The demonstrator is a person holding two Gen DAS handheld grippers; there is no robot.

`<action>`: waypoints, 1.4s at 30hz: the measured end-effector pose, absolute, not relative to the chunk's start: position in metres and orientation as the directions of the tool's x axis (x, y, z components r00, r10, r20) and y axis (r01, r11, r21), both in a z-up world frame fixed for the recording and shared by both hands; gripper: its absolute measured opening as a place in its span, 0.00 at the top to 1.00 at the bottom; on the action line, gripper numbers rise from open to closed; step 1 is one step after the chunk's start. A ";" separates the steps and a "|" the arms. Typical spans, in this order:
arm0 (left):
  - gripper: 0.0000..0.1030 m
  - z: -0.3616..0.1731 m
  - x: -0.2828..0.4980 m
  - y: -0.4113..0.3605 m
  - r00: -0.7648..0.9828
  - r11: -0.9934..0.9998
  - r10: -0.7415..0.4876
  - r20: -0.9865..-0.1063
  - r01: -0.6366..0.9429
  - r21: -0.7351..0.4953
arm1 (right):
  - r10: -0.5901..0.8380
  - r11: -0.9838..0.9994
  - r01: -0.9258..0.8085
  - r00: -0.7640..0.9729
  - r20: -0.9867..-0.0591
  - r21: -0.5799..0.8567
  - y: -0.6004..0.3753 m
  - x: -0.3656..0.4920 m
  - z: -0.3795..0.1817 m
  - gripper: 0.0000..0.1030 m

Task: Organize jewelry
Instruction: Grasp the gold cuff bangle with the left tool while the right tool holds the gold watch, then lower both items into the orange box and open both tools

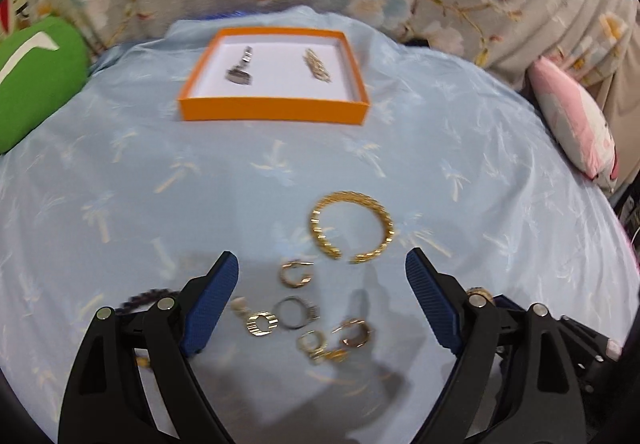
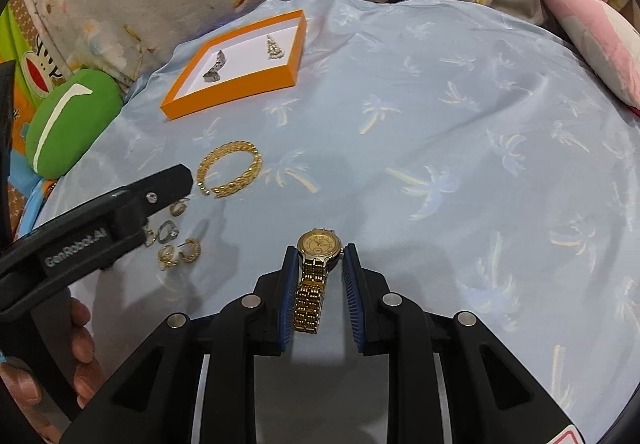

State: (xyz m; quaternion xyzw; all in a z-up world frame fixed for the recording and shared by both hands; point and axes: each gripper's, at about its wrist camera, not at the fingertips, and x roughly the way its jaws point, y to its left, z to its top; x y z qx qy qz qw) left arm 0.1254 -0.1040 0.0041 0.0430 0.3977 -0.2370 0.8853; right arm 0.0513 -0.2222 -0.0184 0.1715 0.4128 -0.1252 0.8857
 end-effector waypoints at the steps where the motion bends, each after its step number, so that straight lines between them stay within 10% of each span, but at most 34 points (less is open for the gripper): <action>1: 0.19 0.000 0.128 -0.114 0.566 0.883 -0.375 -0.734 0.459 -0.098 | -0.087 0.907 0.371 0.626 -0.775 0.199 -0.227 0.050 -0.018 0.79; 8: 0.21 -0.016 0.146 -0.146 0.558 0.897 -0.292 -0.777 0.442 -0.020 | -0.080 0.899 0.380 0.634 -0.769 0.219 -0.247 0.047 -0.020 0.79; 16: 0.46 -0.015 0.147 -0.149 0.576 0.897 -0.292 -0.764 0.443 -0.008 | -0.081 0.900 0.378 0.636 -0.767 0.218 -0.246 0.048 -0.021 0.79; 42: 0.46 0.042 0.195 -0.066 0.646 0.927 -0.334 -0.686 0.358 -0.114 | 0.056 0.933 0.218 0.699 -0.713 0.287 -0.247 0.144 0.020 0.79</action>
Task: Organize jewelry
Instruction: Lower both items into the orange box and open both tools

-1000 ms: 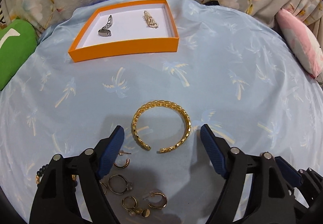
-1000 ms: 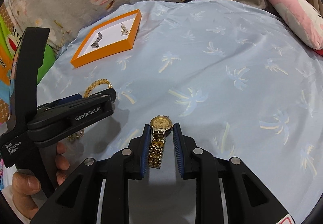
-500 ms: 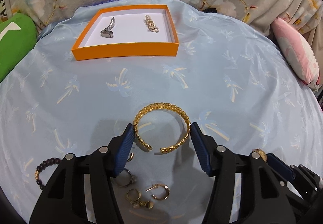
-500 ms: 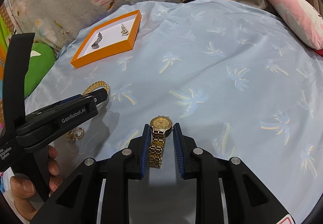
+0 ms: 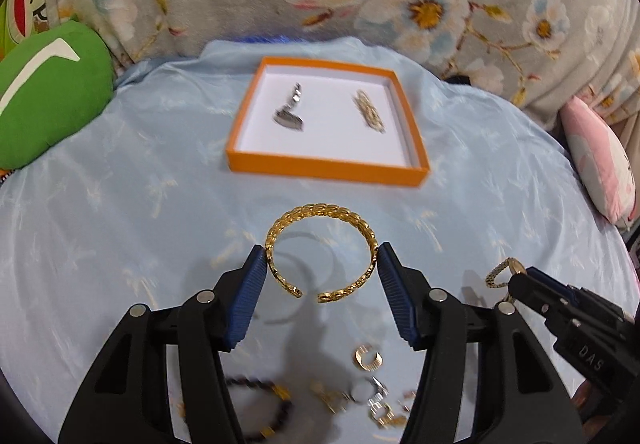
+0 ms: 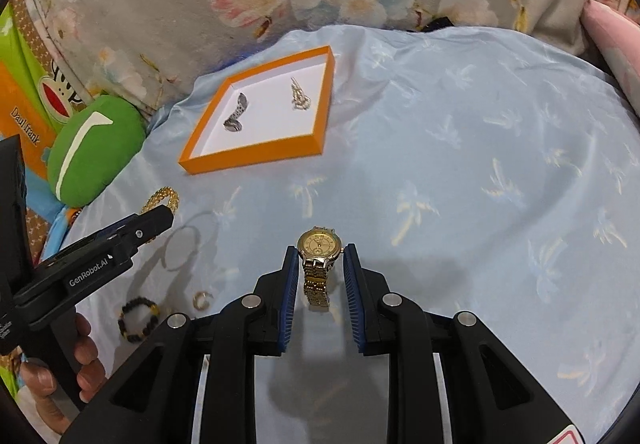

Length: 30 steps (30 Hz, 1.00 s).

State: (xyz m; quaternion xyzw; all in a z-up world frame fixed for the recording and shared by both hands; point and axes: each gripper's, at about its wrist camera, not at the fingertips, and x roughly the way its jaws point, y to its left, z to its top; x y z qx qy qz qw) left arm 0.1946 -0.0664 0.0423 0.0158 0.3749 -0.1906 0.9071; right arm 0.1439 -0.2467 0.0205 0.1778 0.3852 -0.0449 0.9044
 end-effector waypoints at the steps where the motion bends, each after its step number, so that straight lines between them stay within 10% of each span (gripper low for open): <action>1: 0.46 0.045 0.204 -0.065 0.651 0.928 -0.331 -0.683 0.354 -0.114 | 0.061 0.936 0.206 0.705 -0.707 0.286 -0.247 0.157 0.023 0.79; 30: 0.40 0.004 0.361 -0.104 0.646 0.949 -0.262 -0.716 0.309 -0.068 | 0.043 0.976 0.121 0.713 -0.700 0.183 -0.244 0.330 -0.005 0.76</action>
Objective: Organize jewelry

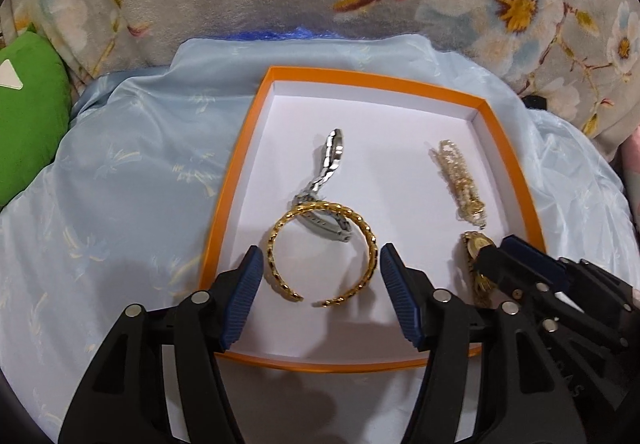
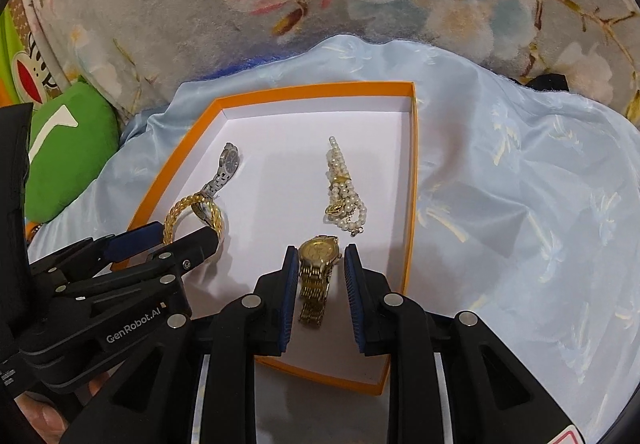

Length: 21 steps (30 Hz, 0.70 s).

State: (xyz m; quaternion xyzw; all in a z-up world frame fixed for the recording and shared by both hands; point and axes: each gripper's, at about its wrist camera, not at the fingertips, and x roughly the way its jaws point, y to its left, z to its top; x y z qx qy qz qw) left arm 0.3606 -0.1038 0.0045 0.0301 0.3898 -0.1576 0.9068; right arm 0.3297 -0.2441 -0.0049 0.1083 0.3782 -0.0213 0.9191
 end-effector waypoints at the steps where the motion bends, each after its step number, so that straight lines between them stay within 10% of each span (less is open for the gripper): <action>1: 0.38 0.005 0.360 -0.102 0.649 0.950 -0.261 -0.715 0.305 -0.070 | 0.043 0.974 0.124 0.718 -0.695 0.188 -0.245 0.327 -0.002 0.75; 13: 0.20 0.064 0.266 -0.014 0.738 0.948 -0.317 -0.596 0.253 -0.191 | 0.066 0.969 0.104 0.762 -0.645 0.223 -0.236 0.208 0.026 0.66; 21: 0.20 0.018 0.172 0.028 0.672 0.957 -0.283 -0.684 0.247 -0.153 | 0.127 0.973 0.051 0.694 -0.708 0.224 -0.180 0.112 0.000 0.62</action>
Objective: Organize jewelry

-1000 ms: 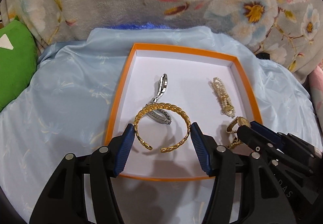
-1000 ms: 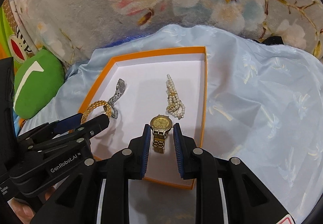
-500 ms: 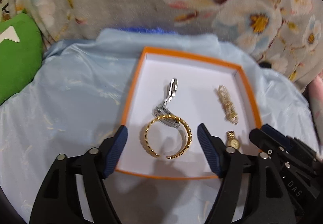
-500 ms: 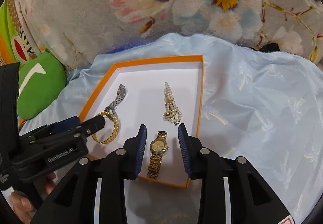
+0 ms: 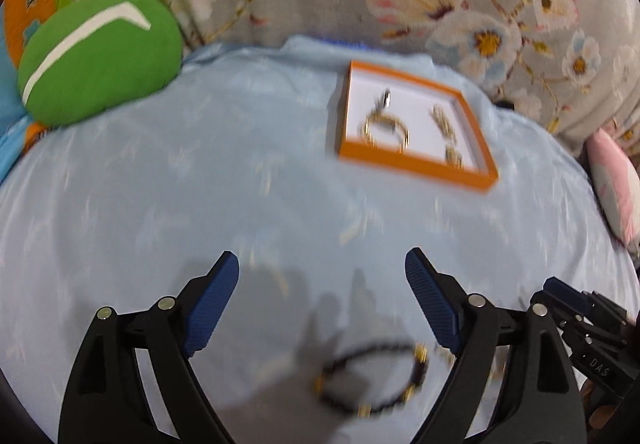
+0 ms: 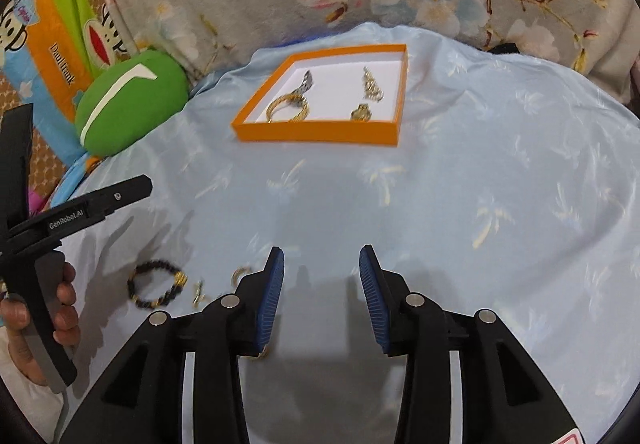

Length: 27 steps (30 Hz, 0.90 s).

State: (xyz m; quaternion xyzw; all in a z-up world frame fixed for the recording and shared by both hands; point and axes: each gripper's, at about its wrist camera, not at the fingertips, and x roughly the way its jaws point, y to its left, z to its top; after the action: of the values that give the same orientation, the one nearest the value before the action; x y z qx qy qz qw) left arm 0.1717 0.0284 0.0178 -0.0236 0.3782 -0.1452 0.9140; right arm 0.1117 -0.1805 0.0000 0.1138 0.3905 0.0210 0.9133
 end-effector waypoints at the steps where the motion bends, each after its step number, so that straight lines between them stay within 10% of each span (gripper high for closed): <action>1: 0.20 0.012 0.163 0.031 0.659 0.955 -0.289 -0.694 0.249 -0.162 | 0.139 0.971 0.046 0.687 -0.713 0.234 -0.174 0.103 -0.002 0.62; 27: 0.12 -0.007 0.119 0.044 0.639 0.963 -0.265 -0.723 0.215 -0.163 | 0.097 0.994 -0.022 0.608 -0.788 0.105 -0.110 0.129 -0.016 0.68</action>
State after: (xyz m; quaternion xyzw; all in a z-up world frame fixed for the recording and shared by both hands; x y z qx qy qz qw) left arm 0.1192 0.0436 -0.0070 -0.0308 0.4039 -0.1325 0.9046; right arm 0.1295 -0.1102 -0.0158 0.0423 0.4414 0.0333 0.8957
